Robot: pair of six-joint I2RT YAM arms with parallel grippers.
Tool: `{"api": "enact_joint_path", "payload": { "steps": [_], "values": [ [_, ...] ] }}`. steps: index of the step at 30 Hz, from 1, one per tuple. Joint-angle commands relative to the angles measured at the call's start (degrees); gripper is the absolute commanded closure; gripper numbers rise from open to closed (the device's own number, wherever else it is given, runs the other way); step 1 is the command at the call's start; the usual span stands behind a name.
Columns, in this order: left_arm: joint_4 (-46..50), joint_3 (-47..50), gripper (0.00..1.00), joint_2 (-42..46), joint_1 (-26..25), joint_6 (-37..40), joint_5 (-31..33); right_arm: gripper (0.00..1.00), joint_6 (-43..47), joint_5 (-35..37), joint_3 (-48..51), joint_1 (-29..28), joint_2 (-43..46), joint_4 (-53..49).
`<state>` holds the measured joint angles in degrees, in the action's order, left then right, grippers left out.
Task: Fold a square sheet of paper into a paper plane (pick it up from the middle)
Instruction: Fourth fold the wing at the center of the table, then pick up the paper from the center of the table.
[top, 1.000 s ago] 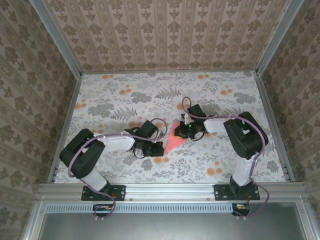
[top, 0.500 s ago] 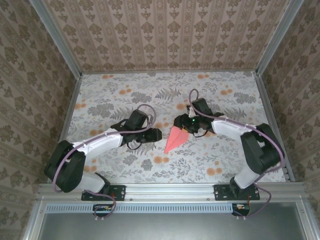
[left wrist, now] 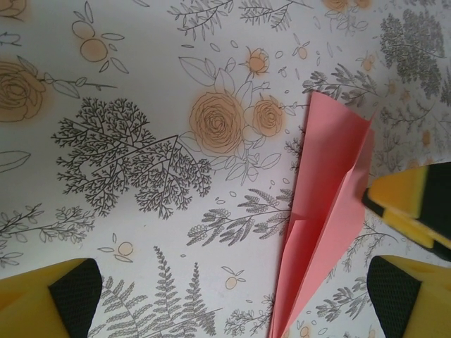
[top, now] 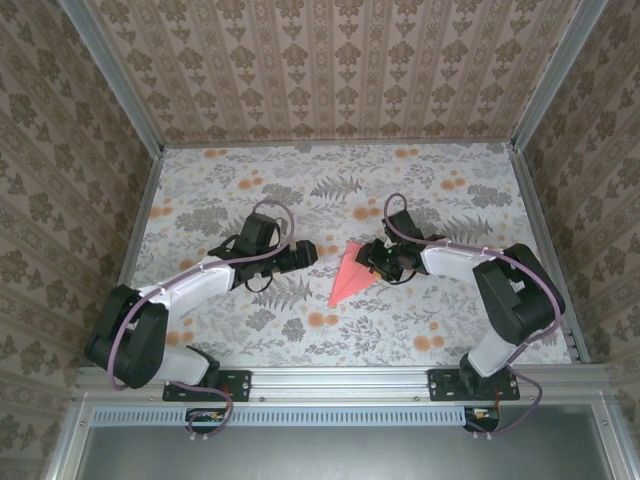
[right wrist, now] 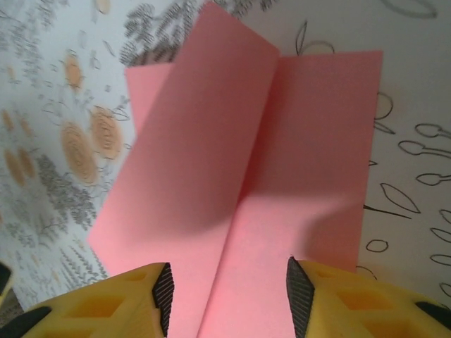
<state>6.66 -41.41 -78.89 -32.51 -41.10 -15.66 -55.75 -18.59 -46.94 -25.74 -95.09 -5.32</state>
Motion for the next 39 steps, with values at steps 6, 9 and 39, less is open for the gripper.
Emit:
{"api": "enact_joint_path", "payload": {
  "steps": [6, 9, 39],
  "values": [
    [-1.7, 1.1, 0.0, 0.8, 0.5, 0.8, -2.7, 0.56, -2.3, -3.0, -2.6, -1.6, -4.3, 5.3],
    [-1.8, 1.0, 0.0, 0.5, 0.6, 0.7, -2.9, 0.57, -2.6, -3.8, -2.6, -1.8, -4.5, 7.0],
    [-2.4, 0.4, 0.0, -2.2, 1.3, -0.1, -4.6, 0.5, -4.2, -4.1, -2.5, -2.3, -6.0, 8.1]
  ]
}}
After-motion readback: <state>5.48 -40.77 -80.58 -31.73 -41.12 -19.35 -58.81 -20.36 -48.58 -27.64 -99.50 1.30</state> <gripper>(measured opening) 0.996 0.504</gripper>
